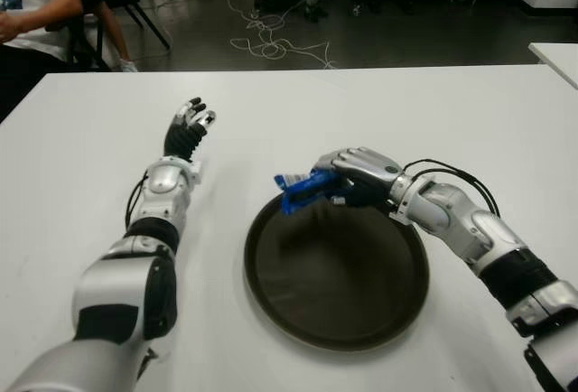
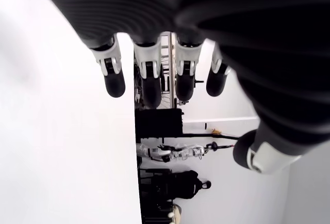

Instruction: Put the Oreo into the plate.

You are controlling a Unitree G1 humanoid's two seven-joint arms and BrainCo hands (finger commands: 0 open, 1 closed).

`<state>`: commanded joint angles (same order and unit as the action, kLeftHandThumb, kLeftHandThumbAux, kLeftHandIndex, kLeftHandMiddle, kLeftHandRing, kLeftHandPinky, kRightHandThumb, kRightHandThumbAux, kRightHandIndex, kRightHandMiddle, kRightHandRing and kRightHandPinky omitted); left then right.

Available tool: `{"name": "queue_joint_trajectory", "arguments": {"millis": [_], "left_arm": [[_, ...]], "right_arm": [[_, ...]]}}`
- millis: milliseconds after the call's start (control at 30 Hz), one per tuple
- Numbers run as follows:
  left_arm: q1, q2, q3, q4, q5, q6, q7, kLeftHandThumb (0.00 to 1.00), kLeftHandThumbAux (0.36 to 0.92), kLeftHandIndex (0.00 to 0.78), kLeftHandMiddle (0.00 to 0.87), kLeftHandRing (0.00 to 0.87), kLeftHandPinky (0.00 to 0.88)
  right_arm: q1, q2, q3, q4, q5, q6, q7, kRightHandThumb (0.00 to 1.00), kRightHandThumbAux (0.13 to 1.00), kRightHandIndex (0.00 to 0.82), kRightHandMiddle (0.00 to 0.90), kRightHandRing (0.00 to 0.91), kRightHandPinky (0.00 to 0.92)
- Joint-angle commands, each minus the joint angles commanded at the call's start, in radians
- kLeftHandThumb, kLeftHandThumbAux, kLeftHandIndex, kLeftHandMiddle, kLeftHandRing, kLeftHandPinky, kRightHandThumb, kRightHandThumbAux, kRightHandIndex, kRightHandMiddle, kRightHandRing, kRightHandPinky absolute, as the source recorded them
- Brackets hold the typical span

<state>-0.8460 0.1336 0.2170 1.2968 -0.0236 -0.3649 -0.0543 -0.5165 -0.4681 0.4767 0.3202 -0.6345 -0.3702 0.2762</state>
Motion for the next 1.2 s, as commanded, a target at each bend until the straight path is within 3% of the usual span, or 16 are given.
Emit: {"name": "queue_joint_trajectory", "arguments": {"millis": [500, 633, 900, 967, 1000, 1033, 1067, 1167, 1200], "left_arm": [[-0.001, -0.002, 0.006, -0.002, -0.006, 0.0, -0.008, 0.188, 0.574, 0.049, 0.117, 0.095, 0.085], [0.004, 0.002, 0.001, -0.006, -0.002, -0.002, -0.009, 0.172, 0.567, 0.043, 0.111, 0.089, 0.078], [0.001, 0.001, 0.008, -0.002, -0.01, 0.004, -0.012, 0.177, 0.561, 0.049, 0.121, 0.098, 0.083], [0.001, 0.001, 0.009, -0.001, -0.01, 0.003, -0.013, 0.18, 0.558, 0.049, 0.118, 0.094, 0.082], [0.001, 0.001, 0.008, -0.001, -0.01, 0.003, -0.013, 0.181, 0.558, 0.049, 0.118, 0.093, 0.082], [0.001, 0.001, 0.008, -0.001, -0.009, 0.003, -0.013, 0.182, 0.558, 0.048, 0.116, 0.092, 0.081], [0.001, 0.001, 0.007, -0.001, -0.009, 0.003, -0.013, 0.183, 0.559, 0.047, 0.116, 0.091, 0.081], [0.0, 0.002, 0.005, 0.0, -0.005, 0.007, -0.008, 0.186, 0.558, 0.046, 0.116, 0.092, 0.082], [0.0, 0.003, 0.004, 0.0, -0.004, 0.008, -0.007, 0.187, 0.559, 0.046, 0.116, 0.091, 0.082]], "right_arm": [[0.02, -0.071, -0.041, -0.192, 0.038, 0.105, 0.241, 0.687, 0.73, 0.428, 0.68, 0.674, 0.627], [0.034, -0.097, -0.065, -0.209, 0.083, 0.049, 0.255, 0.686, 0.729, 0.428, 0.658, 0.654, 0.6], [0.037, -0.116, -0.095, -0.191, 0.156, -0.042, 0.256, 0.682, 0.73, 0.424, 0.552, 0.543, 0.482], [0.036, -0.119, -0.1, -0.188, 0.167, -0.055, 0.258, 0.672, 0.735, 0.413, 0.433, 0.427, 0.385], [0.038, -0.12, -0.105, -0.19, 0.173, -0.057, 0.26, 0.67, 0.736, 0.411, 0.416, 0.411, 0.372], [0.042, -0.121, -0.111, -0.194, 0.18, -0.055, 0.263, 0.441, 0.715, 0.322, 0.338, 0.338, 0.307], [0.045, -0.121, -0.115, -0.197, 0.186, -0.053, 0.266, 0.282, 0.677, 0.227, 0.25, 0.255, 0.234], [0.062, -0.123, -0.13, -0.214, 0.185, -0.024, 0.263, 0.092, 0.561, 0.079, 0.089, 0.092, 0.086], [0.065, -0.123, -0.132, -0.217, 0.183, -0.021, 0.262, 0.078, 0.543, 0.063, 0.071, 0.073, 0.069]]}}
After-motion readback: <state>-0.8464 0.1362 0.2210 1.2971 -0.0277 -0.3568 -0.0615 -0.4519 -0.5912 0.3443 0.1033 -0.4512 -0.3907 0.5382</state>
